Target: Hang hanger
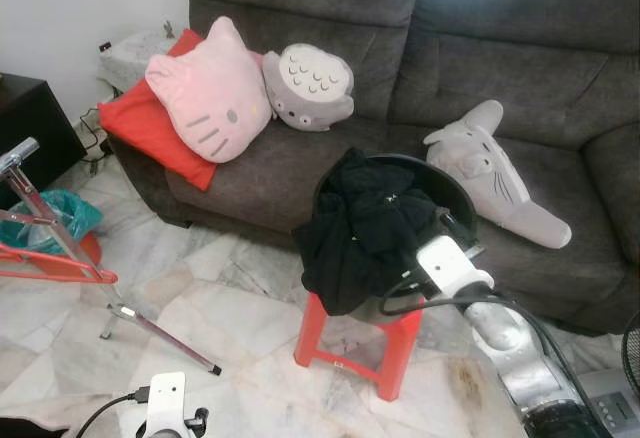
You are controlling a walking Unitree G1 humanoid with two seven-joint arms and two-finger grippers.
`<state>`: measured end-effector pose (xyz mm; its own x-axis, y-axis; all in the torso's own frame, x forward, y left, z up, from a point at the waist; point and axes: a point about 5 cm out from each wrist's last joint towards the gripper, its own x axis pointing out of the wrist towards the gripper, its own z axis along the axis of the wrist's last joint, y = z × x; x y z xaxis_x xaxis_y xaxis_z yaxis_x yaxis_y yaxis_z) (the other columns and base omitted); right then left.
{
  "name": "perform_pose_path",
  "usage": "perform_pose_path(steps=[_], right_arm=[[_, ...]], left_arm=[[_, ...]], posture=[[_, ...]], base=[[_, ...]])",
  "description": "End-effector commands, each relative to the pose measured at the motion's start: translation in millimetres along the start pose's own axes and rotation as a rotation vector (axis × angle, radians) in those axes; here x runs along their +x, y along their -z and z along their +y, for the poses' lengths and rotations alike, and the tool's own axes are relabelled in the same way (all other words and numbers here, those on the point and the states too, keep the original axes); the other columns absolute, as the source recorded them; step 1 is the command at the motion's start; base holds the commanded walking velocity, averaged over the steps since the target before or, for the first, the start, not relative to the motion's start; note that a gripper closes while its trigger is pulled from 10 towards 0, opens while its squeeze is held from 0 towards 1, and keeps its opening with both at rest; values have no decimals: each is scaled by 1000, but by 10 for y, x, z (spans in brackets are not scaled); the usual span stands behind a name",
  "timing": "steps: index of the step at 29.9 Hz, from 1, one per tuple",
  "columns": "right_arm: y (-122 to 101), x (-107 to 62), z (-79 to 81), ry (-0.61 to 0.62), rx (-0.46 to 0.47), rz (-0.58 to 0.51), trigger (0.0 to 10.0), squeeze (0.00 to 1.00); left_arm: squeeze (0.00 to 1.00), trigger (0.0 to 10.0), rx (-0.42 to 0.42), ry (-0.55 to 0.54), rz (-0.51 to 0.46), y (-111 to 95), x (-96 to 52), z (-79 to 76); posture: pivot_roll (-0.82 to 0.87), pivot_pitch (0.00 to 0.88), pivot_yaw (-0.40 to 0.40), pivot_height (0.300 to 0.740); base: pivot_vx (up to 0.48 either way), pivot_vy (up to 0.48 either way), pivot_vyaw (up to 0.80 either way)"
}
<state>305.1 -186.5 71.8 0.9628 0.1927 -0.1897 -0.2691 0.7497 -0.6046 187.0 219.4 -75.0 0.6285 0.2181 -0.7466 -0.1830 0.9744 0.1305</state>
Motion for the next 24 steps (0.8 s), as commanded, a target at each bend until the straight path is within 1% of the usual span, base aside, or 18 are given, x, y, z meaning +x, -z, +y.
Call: perform_pose_path(steps=[1, 5, 7, 12, 18, 24], right_arm=[[27, 15, 1, -4, -27, 23, 10000, 0], [-111, 88, 88, -52, -34, -53, 10000, 0], [-145, 103, 89, -53, -51, -74, 10000, 0], [-279, 143, 22, -32, -50, -153, 10000, 0], [-308, 177, -10, -32, -66, -174, 10000, 0], [-370, 209, -40, -61, -126, -209, 10000, 0]], left_arm=[[0, 10000, 9, -12, 6, 16, -3, 17], [0, 10000, 9, -15, 4, 15, -3, 27], [0, 10000, 9, -15, 4, 14, -3, 27], [0, 10000, 10, -17, 2, 10, -2, 31], [0, 10000, 12, -15, 1, 7, -1, 22], [0, 10000, 15, -16, 0, 5, -1, 23]], posture=[[-75, 0, -9, 728], [-70, 0, -5, 728], [-70, 0, -5, 728], [-66, 0, -4, 728], [-66, 0, -3, 728], [-67, 0, 1, 728]], base=[[0, 0, 0], [0, 0, 0], [0, 0, 0], [0, 0, 0], [0, 0, 0], [0, 0, 0]])
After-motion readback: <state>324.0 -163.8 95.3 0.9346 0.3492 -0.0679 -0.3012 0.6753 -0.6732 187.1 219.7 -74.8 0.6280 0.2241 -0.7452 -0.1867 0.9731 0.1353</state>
